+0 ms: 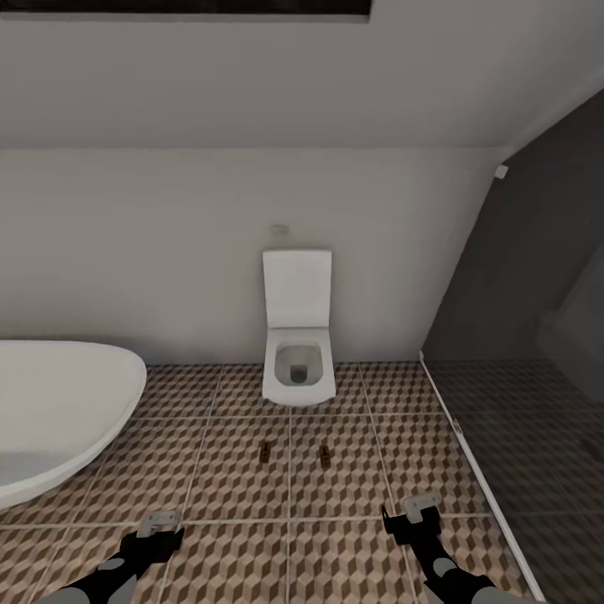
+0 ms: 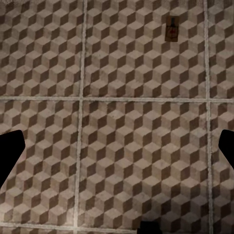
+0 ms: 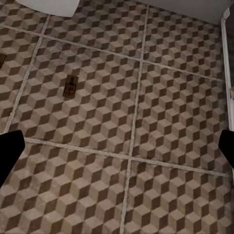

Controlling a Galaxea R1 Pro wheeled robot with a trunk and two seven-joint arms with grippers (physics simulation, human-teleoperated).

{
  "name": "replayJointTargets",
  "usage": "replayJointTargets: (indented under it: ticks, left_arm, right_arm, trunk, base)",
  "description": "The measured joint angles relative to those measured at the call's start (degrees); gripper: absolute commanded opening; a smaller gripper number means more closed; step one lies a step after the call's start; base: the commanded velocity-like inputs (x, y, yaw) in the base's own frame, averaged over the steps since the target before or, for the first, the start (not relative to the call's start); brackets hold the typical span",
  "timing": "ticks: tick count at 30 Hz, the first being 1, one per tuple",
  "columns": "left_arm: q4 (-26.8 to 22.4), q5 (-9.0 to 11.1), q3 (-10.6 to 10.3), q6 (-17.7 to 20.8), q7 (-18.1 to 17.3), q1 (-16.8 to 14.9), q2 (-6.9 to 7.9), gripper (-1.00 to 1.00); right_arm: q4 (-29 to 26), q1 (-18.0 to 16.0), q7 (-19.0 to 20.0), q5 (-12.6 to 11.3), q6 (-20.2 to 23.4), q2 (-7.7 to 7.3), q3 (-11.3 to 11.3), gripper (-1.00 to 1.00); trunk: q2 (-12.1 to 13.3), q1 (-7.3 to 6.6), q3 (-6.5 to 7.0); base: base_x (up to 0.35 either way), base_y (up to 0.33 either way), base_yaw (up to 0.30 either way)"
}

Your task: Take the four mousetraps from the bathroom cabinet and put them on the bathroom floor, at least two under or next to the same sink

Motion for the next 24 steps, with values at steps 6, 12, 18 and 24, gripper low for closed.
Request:
replayJointTargets:
  ticks: [6,12,18,24]
  left_arm:
    - [0.0,0.0,0.0,0.0,0.0,0.0,0.0,1.0]
    - [0.0,0.0,0.0,0.0,0.0,0.0,0.0,1.0]
    - [0.0,0.0,0.0,0.0,0.0,0.0,0.0,1.0]
    - [0.0,0.0,0.0,0.0,0.0,0.0,0.0,1.0]
  right_arm:
    - [0.0,0.0,0.0,0.0,0.0,0.01,0.0,1.0]
    - [0.0,0.0,0.0,0.0,0.0,0.01,0.0,1.0]
    - [0.0,0.0,0.0,0.0,0.0,0.01,0.0,1.0]
    - [0.0,0.0,0.0,0.0,0.0,0.01,0.0,1.0]
  trunk:
    - [0.0,0.0,0.49]
    - [0.0,0.0,0.99]
    - [0.0,0.0,1.48]
    - [0.0,0.0,1.96]
  base:
    - [0.0,0.0,0.0]
    - [0.0,0.0,0.0]
    - [0.0,0.0,0.0]
    - [0.0,0.0,0.0]
